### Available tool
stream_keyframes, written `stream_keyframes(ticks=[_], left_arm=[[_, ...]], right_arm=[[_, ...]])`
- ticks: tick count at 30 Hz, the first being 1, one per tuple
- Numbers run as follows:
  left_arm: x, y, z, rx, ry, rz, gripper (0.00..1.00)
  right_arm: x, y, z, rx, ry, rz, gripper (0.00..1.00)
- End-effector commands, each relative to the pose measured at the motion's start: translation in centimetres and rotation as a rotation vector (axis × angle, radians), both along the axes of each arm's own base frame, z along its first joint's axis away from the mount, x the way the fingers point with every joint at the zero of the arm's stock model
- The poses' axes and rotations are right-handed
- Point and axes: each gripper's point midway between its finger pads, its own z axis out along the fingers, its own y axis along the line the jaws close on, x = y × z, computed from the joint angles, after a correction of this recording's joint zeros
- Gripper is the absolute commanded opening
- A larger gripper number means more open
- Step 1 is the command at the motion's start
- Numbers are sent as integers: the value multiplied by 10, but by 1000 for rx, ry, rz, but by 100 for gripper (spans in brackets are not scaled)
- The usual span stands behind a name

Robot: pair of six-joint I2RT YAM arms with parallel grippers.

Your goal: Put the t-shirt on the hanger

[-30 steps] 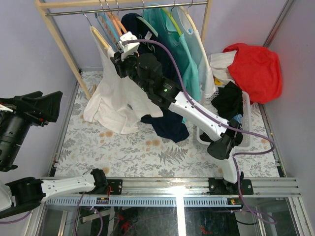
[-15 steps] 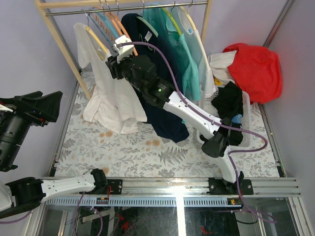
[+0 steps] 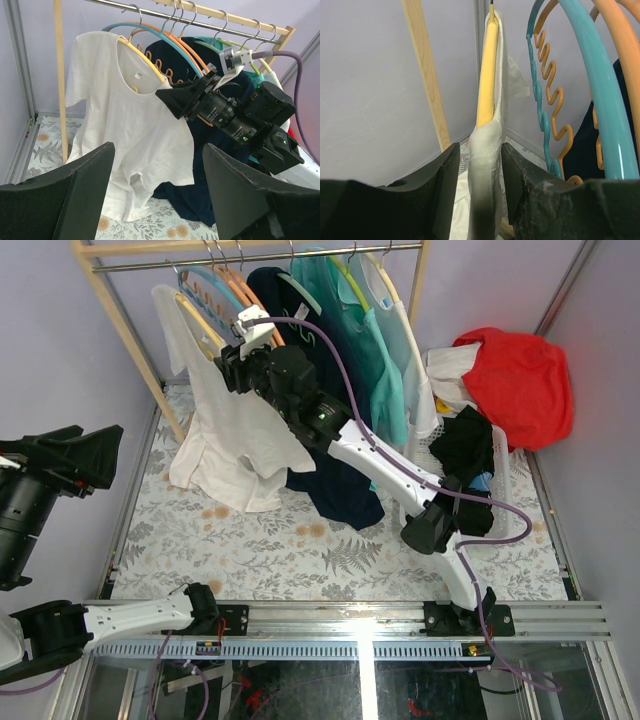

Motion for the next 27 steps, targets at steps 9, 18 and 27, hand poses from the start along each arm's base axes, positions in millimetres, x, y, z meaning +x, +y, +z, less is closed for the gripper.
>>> stream_keyframes(ticks=[9,18,27], left_arm=[[-1,2,7,18,-16,-9,70],[-2,5,10,23,-18,-5,70],[-2,5,9,28,-17,1,70]], right_arm=[[6,-4,42,135,-78,23,18],[-6,-10,72,167,-168,51,0],[-33,-25,103,238,-249,106,0]])
